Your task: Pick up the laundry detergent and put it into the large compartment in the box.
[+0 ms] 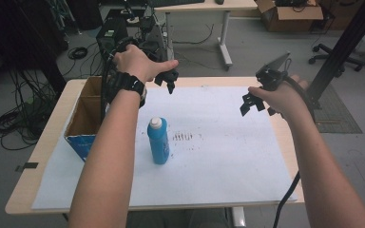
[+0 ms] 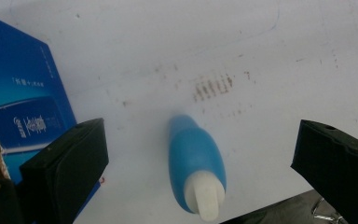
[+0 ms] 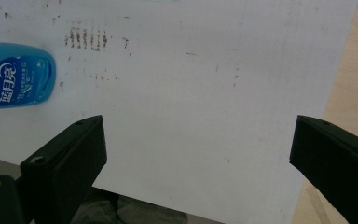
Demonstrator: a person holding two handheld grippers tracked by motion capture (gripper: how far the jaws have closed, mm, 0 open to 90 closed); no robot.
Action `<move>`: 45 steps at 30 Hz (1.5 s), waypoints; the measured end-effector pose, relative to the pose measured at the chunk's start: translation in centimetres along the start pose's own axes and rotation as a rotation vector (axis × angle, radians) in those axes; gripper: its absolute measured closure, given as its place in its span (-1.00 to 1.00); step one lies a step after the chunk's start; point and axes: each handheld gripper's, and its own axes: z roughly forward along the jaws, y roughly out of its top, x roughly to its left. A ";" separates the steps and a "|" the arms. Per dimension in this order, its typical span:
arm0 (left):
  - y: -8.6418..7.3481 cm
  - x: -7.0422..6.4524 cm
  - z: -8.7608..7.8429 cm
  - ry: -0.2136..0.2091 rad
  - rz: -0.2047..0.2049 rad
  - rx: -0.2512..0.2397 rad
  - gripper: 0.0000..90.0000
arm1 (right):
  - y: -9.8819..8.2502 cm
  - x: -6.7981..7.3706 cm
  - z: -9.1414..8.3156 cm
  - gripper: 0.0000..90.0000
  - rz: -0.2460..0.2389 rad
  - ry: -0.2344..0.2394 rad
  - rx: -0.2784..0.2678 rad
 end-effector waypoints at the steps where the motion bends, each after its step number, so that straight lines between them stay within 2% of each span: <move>1: -0.2 -0.1 -0.1 0.001 0.000 -0.001 -0.92 | -0.1 0.0 0.0 -0.91 0.002 0.001 0.000; 8: -1.6 -0.9 -0.5 0.015 -0.004 -0.001 -0.92 | -0.7 0.0 -0.1 -0.91 -0.003 0.000 -0.007; 16: -2.5 -1.4 0.2 0.024 -0.007 0.021 -0.92 | -1.2 0.4 0.2 -0.91 -0.014 0.005 -0.007; 26: -3.3 -1.6 1.8 0.033 -0.015 0.049 -0.92 | -1.5 0.7 0.1 -0.91 -0.026 0.005 -0.010; 38: -4.5 -1.5 4.7 0.052 -0.043 0.076 -0.92 | -1.7 1.1 0.6 -0.91 -0.034 0.010 -0.006; 45: -5.0 -1.4 6.3 0.042 -0.055 0.100 -0.92 | -1.9 1.0 1.0 -0.91 -0.037 0.013 -0.003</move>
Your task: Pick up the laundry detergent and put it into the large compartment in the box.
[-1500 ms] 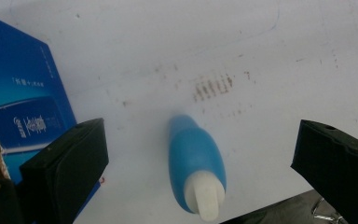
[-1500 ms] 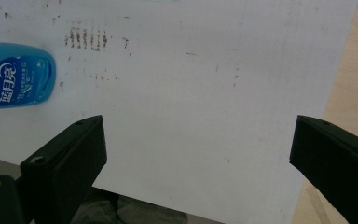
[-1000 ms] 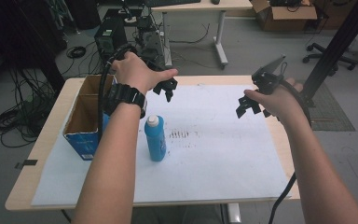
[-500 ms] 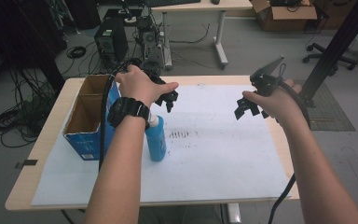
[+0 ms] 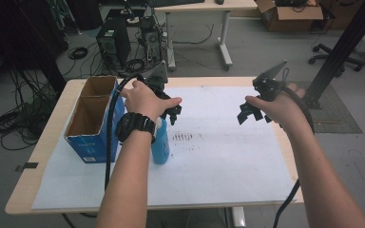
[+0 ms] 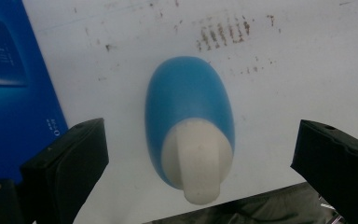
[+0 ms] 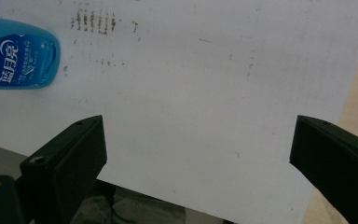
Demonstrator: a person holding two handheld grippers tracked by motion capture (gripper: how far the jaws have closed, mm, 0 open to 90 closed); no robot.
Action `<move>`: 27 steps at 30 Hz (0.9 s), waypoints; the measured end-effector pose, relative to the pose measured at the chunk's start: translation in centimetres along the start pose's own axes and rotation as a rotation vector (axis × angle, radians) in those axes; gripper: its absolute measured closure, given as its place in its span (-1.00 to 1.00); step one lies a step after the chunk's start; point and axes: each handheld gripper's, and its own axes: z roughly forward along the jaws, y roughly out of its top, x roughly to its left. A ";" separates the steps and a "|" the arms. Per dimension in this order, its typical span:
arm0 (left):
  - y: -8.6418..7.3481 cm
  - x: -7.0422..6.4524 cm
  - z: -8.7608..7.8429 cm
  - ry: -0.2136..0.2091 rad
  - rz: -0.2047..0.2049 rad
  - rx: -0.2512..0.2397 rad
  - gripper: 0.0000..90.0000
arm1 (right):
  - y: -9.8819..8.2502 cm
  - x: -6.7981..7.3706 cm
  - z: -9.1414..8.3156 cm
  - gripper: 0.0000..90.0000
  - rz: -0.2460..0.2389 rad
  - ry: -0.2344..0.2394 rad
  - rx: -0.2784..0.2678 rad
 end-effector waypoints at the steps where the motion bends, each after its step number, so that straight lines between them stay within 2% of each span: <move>1: 0.0 0.0 0.2 -0.001 0.006 0.004 -0.92 | 0.0 0.0 0.1 -0.91 0.002 0.001 -0.002; 15: -0.3 -0.4 2.8 0.009 0.011 0.045 -0.91 | -0.2 -0.4 0.8 -0.91 0.003 0.004 0.005; 27: -0.3 -0.3 3.6 0.020 0.007 0.051 -0.91 | -0.5 -0.7 1.0 -0.91 0.008 0.008 0.007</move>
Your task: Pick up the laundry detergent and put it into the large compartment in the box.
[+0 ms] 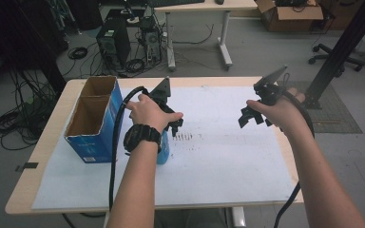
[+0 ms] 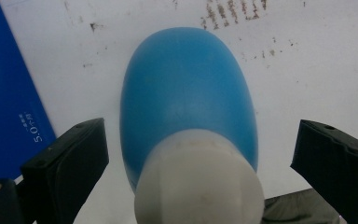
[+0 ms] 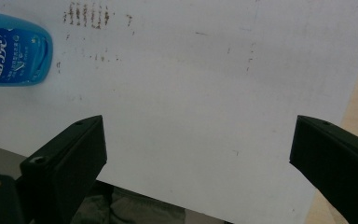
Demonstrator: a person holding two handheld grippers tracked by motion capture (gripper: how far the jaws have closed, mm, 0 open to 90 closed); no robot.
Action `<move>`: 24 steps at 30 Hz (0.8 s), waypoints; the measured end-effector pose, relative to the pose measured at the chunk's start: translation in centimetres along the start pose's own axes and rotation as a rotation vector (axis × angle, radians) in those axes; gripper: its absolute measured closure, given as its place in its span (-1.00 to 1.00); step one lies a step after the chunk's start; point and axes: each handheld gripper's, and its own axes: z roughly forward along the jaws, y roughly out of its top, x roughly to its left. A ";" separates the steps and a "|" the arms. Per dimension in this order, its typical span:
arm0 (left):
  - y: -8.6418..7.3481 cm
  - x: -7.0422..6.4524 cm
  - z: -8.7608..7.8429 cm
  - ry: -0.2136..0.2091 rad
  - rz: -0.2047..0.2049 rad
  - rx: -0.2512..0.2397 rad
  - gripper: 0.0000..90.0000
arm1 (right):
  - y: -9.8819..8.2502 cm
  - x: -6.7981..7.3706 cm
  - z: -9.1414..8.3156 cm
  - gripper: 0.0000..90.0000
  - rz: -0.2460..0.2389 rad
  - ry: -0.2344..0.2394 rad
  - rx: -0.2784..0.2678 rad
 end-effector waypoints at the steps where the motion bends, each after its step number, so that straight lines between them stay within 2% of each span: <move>1: 0.0 0.0 0.1 0.002 -0.001 0.002 -0.91 | -0.1 0.0 0.0 -0.91 0.003 0.001 0.000; 24: 0.0 0.2 0.6 0.013 0.002 0.007 -0.89 | -0.1 -0.1 0.4 -0.91 -0.001 0.003 0.006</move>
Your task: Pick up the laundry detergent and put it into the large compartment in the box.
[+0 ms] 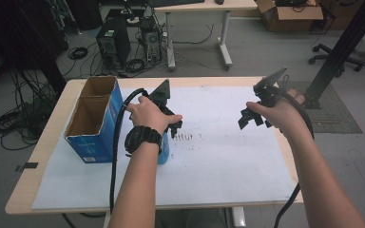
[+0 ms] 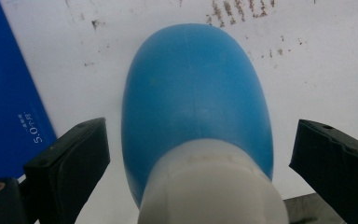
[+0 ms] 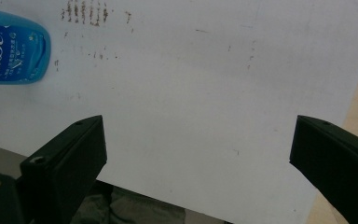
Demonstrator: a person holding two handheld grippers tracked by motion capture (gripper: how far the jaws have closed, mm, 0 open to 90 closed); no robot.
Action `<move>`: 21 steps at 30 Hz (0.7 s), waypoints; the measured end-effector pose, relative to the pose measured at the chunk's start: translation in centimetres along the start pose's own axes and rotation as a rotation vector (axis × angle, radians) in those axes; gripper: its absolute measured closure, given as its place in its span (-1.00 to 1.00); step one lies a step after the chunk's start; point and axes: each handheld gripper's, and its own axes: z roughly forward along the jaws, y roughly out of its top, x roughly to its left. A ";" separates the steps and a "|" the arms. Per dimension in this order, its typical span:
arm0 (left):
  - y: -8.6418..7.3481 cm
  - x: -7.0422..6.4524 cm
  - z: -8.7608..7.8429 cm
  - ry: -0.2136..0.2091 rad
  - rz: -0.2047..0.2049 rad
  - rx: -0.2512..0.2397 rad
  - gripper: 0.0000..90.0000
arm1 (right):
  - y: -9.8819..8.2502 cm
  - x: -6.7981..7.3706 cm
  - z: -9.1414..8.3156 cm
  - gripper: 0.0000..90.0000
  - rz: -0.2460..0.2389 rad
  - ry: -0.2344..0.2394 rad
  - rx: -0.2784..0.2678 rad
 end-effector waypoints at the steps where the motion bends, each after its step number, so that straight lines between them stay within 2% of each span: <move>1: 0.0 0.0 0.0 -0.001 -0.004 -0.002 -0.89 | 0.0 0.0 0.0 -0.91 0.000 0.000 0.000; 21: 0.1 -0.1 0.2 0.012 0.001 -0.003 -0.72 | -0.1 -0.2 0.2 -0.91 -0.001 0.002 0.005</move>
